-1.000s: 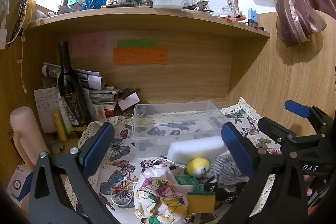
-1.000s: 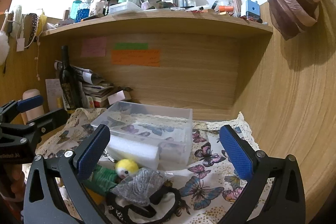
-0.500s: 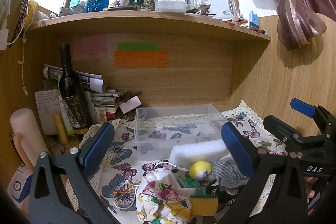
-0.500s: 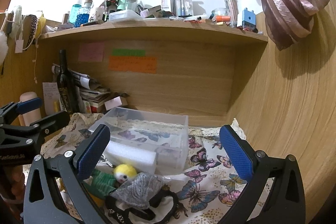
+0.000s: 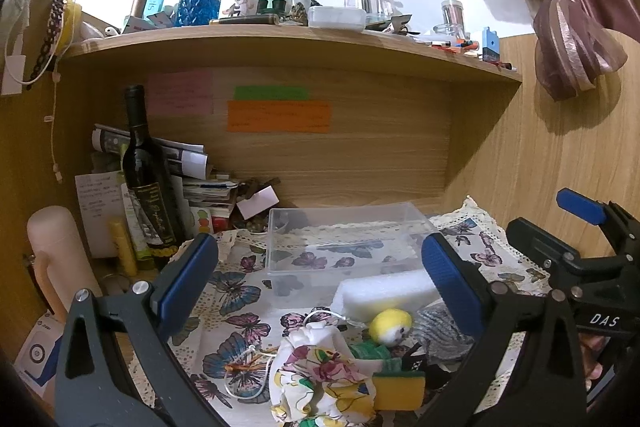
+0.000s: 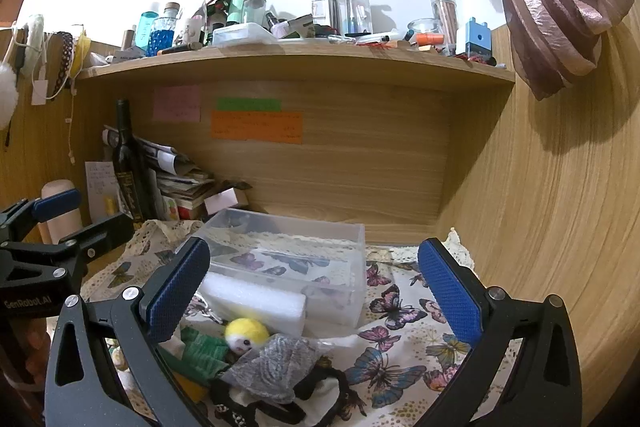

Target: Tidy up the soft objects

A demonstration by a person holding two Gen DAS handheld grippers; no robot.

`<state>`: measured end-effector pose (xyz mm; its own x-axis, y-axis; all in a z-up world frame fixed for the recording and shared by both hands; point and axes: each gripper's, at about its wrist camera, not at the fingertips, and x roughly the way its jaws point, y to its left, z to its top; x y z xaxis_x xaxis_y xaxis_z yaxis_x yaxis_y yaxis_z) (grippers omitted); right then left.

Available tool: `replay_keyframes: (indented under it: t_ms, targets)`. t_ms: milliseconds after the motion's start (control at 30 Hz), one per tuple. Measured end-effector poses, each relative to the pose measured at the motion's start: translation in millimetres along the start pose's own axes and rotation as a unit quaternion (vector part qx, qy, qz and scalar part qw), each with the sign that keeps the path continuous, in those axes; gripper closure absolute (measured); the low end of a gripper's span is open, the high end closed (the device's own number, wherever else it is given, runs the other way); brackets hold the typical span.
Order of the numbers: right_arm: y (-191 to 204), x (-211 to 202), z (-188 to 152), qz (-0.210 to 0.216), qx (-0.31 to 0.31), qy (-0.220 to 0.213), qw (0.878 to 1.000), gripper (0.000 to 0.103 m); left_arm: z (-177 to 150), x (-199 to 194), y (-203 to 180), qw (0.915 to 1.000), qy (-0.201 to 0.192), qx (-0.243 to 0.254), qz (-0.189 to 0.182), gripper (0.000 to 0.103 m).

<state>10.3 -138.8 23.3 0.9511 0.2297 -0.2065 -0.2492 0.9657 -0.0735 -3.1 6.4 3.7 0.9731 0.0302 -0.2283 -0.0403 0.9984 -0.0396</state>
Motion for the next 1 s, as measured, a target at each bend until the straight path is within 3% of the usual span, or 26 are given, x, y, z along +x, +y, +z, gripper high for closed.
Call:
replay_keyframes:
  t_ms: [1000]
  targets:
    - [5.0,-1.9,-0.5,0.015,0.003,-0.002,1.0,0.0,-0.6,-3.3,1.1,0.9999,-0.007,-0.001,0.009,0.0]
